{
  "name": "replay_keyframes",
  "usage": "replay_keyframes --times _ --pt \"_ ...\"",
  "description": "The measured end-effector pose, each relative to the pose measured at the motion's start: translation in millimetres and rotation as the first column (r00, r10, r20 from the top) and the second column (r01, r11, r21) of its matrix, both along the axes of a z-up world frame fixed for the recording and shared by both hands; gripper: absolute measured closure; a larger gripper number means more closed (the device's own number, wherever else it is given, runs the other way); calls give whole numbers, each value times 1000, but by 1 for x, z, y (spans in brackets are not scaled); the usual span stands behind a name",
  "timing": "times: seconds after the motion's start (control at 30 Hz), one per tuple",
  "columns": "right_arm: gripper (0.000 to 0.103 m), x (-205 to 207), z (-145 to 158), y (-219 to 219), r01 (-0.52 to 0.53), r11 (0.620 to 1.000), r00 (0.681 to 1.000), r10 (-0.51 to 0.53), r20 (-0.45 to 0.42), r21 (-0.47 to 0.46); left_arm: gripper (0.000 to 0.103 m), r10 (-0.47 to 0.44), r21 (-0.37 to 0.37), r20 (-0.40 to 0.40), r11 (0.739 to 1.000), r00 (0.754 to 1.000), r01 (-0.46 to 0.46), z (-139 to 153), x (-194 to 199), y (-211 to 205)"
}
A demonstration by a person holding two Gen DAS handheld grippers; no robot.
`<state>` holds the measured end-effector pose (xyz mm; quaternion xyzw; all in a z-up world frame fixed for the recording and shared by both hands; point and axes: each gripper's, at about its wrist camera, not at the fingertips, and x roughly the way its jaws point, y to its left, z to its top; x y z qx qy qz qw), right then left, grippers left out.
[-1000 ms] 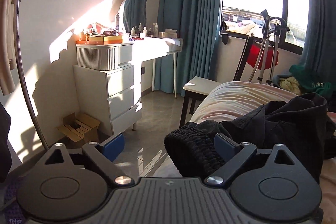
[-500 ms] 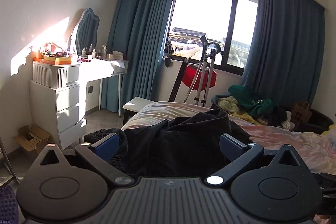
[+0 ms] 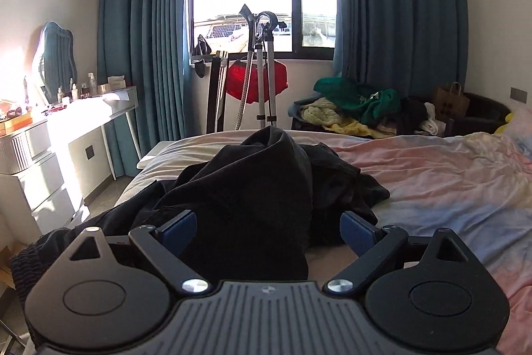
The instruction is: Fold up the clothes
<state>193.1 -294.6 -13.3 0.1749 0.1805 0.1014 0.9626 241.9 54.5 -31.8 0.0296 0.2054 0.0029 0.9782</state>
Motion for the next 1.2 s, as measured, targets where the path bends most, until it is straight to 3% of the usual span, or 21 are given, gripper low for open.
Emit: replay_keyframes --times 0.1,0.23,0.37,0.43,0.5,0.6,0.67,0.83,0.93,0.97,1.03,1.2 --pt "16 20 -16 -8 48 999 998 -47 -37 25 9 30 8 27 1000 999 -30 0 71 -5" --pt "16 50 -39 -9 91 996 993 -88 -84 22 12 135 27 35 990 990 -136 1 165 -9" --pt "16 73 -61 -6 83 996 986 -80 -149 15 38 157 16 1 987 988 -157 -4 236 -15" --pt "16 78 -66 -5 79 997 985 -77 -157 7 46 151 15 -15 988 988 -151 -8 254 -20" --pt "16 82 -71 -7 85 996 983 -82 -166 9 88 155 23 -13 988 988 -154 -10 254 -26" --pt "16 83 -74 -10 96 995 980 -91 -177 22 97 161 34 -11 986 987 -160 -14 254 -34" --pt "16 82 -76 -12 100 995 978 -92 -187 32 98 127 28 28 991 992 -128 -7 222 -38" --pt "16 71 -69 -12 91 995 984 -84 -155 42 98 -73 155 182 987 980 45 17 86 -55" --pt "16 63 -60 -10 80 996 990 -74 -122 47 98 -150 130 196 983 969 126 20 9 -52" --pt "16 60 -58 -10 77 995 991 -70 -116 56 98 -156 91 194 986 968 141 19 -16 -47" --pt "16 52 -53 -13 73 993 992 -63 -107 93 98 -180 1 146 983 973 181 5 -57 -34" --pt "16 27 -46 -26 55 973 993 -31 -111 223 99 -206 -75 -49 976 977 203 -61 -109 -19"
